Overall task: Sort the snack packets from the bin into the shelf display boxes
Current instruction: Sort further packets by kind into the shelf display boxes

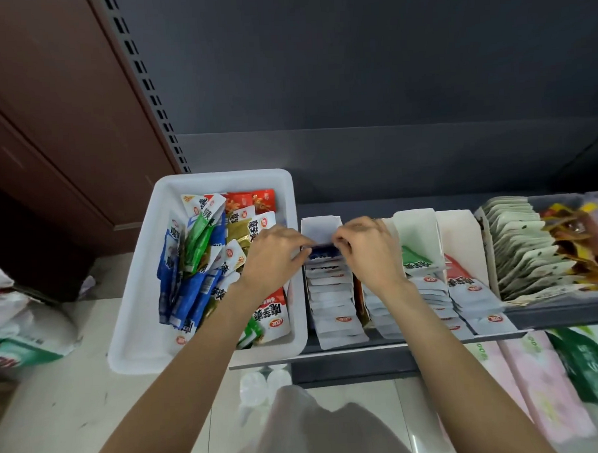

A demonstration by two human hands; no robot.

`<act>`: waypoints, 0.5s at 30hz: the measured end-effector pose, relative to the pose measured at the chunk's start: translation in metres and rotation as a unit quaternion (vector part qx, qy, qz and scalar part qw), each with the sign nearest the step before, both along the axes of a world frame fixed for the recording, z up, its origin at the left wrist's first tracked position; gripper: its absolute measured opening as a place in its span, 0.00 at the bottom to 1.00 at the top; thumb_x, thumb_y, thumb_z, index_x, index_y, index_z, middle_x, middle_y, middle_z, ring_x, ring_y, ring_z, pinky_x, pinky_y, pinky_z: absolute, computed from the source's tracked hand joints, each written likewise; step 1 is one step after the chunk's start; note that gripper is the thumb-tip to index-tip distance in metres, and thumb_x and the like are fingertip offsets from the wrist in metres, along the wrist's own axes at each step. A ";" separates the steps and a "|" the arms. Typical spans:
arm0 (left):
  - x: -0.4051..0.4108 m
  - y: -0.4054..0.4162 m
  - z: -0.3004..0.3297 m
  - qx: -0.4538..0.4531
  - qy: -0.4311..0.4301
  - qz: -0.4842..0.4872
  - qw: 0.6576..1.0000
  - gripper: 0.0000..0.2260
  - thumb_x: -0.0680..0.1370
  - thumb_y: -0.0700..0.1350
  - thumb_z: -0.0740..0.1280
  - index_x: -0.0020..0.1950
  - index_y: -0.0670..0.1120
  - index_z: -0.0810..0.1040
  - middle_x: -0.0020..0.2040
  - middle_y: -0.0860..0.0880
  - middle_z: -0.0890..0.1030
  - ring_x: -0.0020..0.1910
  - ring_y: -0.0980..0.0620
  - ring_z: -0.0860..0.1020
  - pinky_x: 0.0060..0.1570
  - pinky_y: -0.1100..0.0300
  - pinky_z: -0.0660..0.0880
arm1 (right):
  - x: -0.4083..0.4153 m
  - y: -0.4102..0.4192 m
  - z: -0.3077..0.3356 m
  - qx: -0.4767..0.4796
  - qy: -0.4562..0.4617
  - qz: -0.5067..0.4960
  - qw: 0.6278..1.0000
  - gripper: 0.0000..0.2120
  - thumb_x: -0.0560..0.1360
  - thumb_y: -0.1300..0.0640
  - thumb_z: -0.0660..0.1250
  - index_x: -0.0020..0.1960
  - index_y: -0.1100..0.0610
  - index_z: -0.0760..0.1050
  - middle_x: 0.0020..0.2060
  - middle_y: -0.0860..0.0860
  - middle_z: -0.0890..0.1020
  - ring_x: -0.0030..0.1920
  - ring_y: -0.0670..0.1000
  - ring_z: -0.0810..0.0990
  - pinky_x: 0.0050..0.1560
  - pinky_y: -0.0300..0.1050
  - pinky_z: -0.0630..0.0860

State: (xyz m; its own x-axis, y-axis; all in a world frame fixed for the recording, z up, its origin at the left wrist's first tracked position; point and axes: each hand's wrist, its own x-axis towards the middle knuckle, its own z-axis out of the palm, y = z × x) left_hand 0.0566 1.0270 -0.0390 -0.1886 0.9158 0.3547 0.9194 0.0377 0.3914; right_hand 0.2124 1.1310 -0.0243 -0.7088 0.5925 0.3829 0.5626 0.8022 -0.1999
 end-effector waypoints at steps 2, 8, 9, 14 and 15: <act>0.000 -0.011 0.001 0.010 -0.024 0.029 0.999 0.08 0.75 0.43 0.69 0.53 0.49 0.83 0.48 0.49 0.84 0.48 0.49 0.80 0.50 0.55 0.76 | -0.002 -0.004 0.002 0.012 -0.010 -0.004 1.000 0.05 0.67 0.64 0.73 0.40 0.56 0.83 0.35 0.50 0.83 0.48 0.54 0.79 0.48 0.42 0.64; -0.030 -0.087 -0.012 0.144 -0.167 0.288 0.932 0.06 0.77 0.43 0.67 0.51 0.47 0.82 0.44 0.53 0.83 0.39 0.57 0.79 0.38 0.60 0.77 | -0.027 -0.050 0.040 -0.083 0.108 0.071 0.988 0.09 0.72 0.61 0.68 0.51 0.55 0.81 0.44 0.49 0.83 0.52 0.52 0.77 0.51 0.45 0.72; -0.037 -0.098 -0.014 0.146 -0.189 0.330 0.913 0.06 0.78 0.43 0.66 0.51 0.47 0.82 0.43 0.53 0.83 0.38 0.57 0.78 0.39 0.59 0.77 | -0.039 -0.059 0.040 -0.107 0.113 0.101 0.983 0.09 0.73 0.62 0.68 0.52 0.55 0.81 0.44 0.50 0.84 0.49 0.51 0.79 0.48 0.43 0.73; -0.072 -0.125 -0.033 -0.013 -0.148 0.349 0.925 0.08 0.74 0.47 0.70 0.52 0.47 0.81 0.42 0.51 0.82 0.38 0.52 0.79 0.40 0.55 0.78 | -0.113 -0.085 0.004 -0.140 0.015 0.208 0.968 0.11 0.76 0.64 0.65 0.55 0.55 0.80 0.49 0.51 0.84 0.49 0.51 0.80 0.47 0.48 0.79; -0.074 -0.127 -0.037 -0.053 -0.126 0.336 0.932 0.10 0.73 0.48 0.71 0.52 0.46 0.81 0.43 0.50 0.82 0.38 0.49 0.80 0.40 0.54 0.79 | -0.127 -0.088 -0.005 -0.128 -0.016 0.219 0.967 0.13 0.75 0.66 0.65 0.58 0.56 0.79 0.52 0.52 0.83 0.53 0.53 0.79 0.51 0.50 0.78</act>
State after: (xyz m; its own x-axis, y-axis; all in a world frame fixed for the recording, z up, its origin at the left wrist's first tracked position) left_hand -0.0175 0.9004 -0.0756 -0.7973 0.5882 0.1358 0.5538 0.6231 0.5524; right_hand 0.0853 1.0433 -0.0294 -0.9223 0.3050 0.2372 0.1893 0.8919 -0.4108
